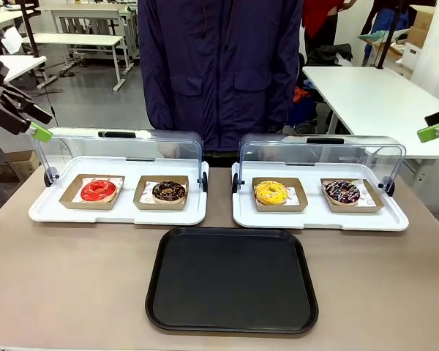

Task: Move the first donut from the left to the tray.
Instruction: Pick up the Paper togo box containing the Donut indicated by the person and place it on the Handle tray.

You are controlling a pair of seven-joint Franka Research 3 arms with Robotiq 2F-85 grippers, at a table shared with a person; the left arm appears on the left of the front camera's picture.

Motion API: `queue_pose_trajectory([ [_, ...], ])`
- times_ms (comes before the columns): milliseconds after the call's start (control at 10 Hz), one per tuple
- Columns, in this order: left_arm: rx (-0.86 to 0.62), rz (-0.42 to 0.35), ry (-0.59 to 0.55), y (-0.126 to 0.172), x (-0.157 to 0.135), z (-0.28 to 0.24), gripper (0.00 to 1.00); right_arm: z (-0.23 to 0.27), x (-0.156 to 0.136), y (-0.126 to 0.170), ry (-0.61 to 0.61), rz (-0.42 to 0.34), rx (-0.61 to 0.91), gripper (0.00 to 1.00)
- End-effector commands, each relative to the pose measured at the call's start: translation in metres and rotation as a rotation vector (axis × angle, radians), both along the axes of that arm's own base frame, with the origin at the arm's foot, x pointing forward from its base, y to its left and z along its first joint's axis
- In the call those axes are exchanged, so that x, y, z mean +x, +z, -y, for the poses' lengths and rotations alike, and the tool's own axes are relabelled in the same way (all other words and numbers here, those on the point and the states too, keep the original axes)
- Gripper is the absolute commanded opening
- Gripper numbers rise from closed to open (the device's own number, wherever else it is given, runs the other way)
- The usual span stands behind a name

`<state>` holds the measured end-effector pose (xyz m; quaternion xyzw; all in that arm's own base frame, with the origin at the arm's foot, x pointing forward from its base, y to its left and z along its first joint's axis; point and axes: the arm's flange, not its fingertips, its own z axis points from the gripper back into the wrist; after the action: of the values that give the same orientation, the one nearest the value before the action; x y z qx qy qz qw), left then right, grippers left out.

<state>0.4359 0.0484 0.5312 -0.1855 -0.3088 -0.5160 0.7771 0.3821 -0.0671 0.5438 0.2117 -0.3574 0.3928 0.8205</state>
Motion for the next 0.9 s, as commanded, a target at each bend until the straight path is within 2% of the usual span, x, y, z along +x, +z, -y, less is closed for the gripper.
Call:
queue_pose_trajectory([
  [0,-0.003,-0.033,-0.012,0.004,-0.006,0.007,1.0,-0.007,-0.002,0.004,-0.031,-0.011,-0.018,1.0],
  [400,0.018,-0.029,-0.002,-0.001,-0.003,0.007,1.0,-0.006,0.0,0.002,-0.034,-0.017,-0.017,1.0],
  [500,0.001,-0.043,-0.018,0.008,0.004,-0.006,1.0,0.016,0.011,0.017,0.006,-0.05,-0.001,1.0],
  [600,-0.063,-0.054,-0.022,0.013,0.006,-0.028,1.0,0.042,0.017,0.024,0.021,-0.04,0.044,1.0],
  [800,-0.178,-0.049,-0.006,0.004,0.006,-0.063,1.0,0.093,0.034,0.02,0.042,-0.019,0.107,1.0],
])
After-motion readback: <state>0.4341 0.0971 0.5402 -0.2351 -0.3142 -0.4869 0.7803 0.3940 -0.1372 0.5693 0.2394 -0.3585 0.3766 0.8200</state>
